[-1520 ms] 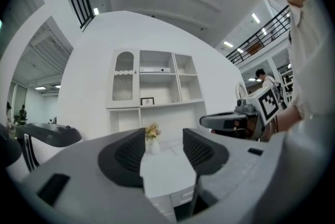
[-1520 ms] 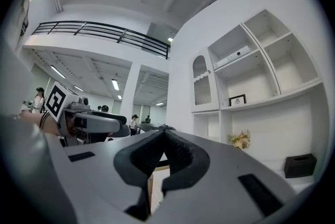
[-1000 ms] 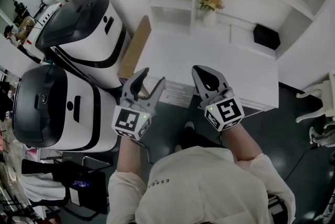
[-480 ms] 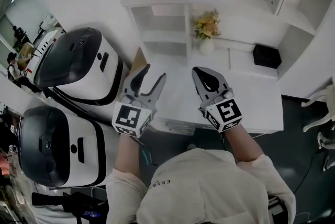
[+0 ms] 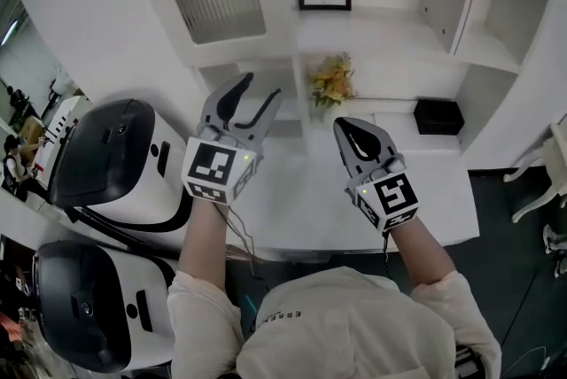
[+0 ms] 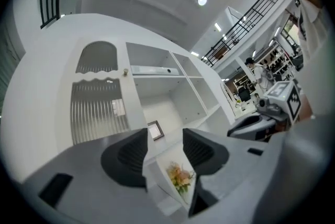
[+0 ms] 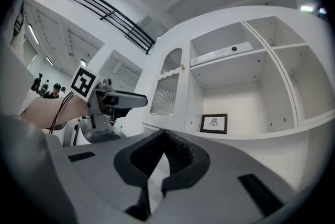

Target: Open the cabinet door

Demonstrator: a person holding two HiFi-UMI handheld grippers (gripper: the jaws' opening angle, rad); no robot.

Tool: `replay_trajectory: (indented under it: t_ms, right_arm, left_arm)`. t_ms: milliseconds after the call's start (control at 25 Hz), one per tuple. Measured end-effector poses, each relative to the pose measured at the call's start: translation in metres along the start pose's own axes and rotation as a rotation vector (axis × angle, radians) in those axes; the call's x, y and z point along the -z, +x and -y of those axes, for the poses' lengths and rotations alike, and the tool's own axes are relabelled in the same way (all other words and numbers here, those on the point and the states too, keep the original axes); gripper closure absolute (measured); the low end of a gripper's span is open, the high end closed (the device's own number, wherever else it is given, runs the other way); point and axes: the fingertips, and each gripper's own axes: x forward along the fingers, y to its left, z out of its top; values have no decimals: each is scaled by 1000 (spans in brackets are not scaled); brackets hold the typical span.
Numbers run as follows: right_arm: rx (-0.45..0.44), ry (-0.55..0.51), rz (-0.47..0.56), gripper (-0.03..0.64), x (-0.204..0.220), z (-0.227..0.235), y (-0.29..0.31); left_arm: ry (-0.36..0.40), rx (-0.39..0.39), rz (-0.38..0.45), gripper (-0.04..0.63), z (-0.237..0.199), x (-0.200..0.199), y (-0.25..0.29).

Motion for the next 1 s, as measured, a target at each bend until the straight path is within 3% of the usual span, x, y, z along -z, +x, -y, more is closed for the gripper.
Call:
replay_trajectory:
  t_ms: [360,680,800,1000]
  right_arm:
    - [104,-27,-5,601,-19,23,37]
    - [125,-33,4,601,-27,29,57]
    - [129,-26,-5,603,-25,32,61]
    - [131,-24,-31,601,-23,35,67]
  left_arm:
    - [97,30,105,388,-67,-71,70]
    - [156,35,129,388,-119,-122,110]
    - [134,29,140,388,-135,-141,123]
    - [170,-12,163,388,-146,-172,138]
